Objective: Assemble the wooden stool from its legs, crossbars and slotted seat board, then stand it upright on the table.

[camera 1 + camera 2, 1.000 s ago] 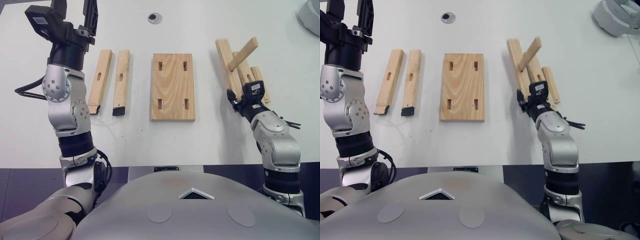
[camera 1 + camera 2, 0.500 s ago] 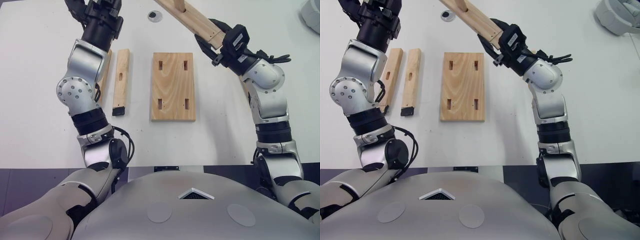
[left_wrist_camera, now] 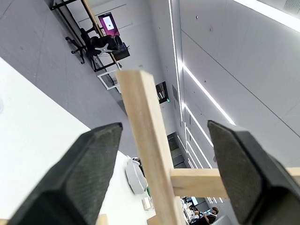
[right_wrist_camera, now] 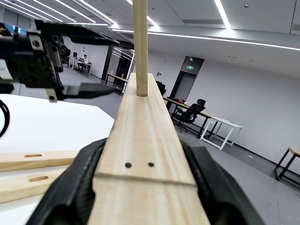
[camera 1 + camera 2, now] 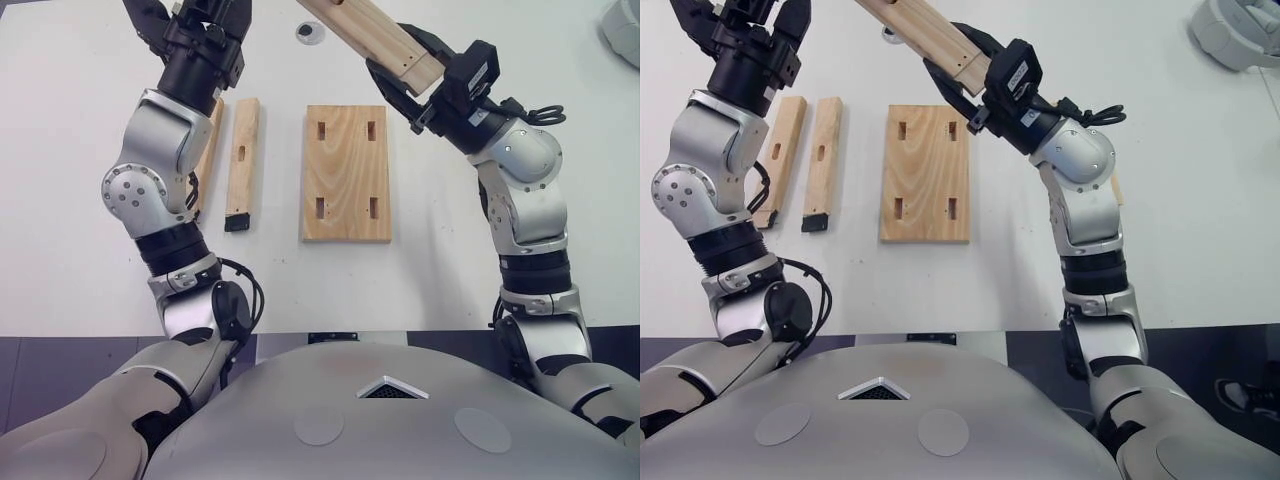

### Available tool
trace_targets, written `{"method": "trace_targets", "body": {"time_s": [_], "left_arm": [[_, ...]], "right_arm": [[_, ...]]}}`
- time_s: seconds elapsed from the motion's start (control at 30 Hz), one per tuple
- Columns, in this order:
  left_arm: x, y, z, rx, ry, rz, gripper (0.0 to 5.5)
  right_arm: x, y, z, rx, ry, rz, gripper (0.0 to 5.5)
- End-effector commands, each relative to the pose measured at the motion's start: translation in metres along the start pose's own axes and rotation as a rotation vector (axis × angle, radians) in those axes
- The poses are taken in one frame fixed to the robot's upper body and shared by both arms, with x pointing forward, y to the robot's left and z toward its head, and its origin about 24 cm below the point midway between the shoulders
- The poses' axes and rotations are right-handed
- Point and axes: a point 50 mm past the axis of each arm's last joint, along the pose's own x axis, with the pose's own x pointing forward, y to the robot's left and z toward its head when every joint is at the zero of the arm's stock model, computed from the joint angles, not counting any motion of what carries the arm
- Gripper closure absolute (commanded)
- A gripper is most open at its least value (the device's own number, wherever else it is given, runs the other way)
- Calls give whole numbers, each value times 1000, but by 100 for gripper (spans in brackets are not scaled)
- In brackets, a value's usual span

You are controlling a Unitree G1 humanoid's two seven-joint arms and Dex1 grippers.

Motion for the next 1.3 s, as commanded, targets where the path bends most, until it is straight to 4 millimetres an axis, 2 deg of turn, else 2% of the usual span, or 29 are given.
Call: {"method": "trace_targets", "body": {"time_s": [0.03, 0.1, 0.4, 0.53, 0.7, 0.73, 0.83, 0.97, 1.07, 1.13, 1.23, 1.3], "left_arm": [[5, -6, 0, -13, 18, -17, 212], [6, -7, 1, -15, 16, -22, 212], [5, -4, 3, -8, -2, -8, 387], [5, -3, 1, 3, 6, 3, 441], [6, -7, 10, 106, -48, 13, 444], [6, -8, 11, 123, -54, 13, 444], [3, -10, 15, 200, -89, 52, 448], [-6, -20, 29, 384, -172, 176, 448], [-19, -35, 15, 613, -162, 322, 448], [-26, -47, -1, 713, -150, 371, 448], [-34, -50, -12, 738, -155, 433, 448], [-41, -39, -16, 708, -99, 464, 448]], "right_arm": [[7, 11, 6, 37, -43, 62, 343], [8, 14, 7, 51, -46, 83, 343], [5, 12, 7, 64, -47, 79, 343], [5, 13, 7, 59, -48, 88, 343], [3, 14, -1, 84, -4, 88, 343], [3, 14, -2, 89, 4, 86, 306], [-2, 9, -10, 89, 53, 31, 248], [-37, 0, -36, 83, 250, 2, 169], [-64, 7, -44, 113, 364, 114, 107], [-72, 19, -39, 181, 364, 232, 103], [-78, 35, -27, 276, 342, 385, 103], [-82, 39, -25, 278, 372, 461, 103]]}}
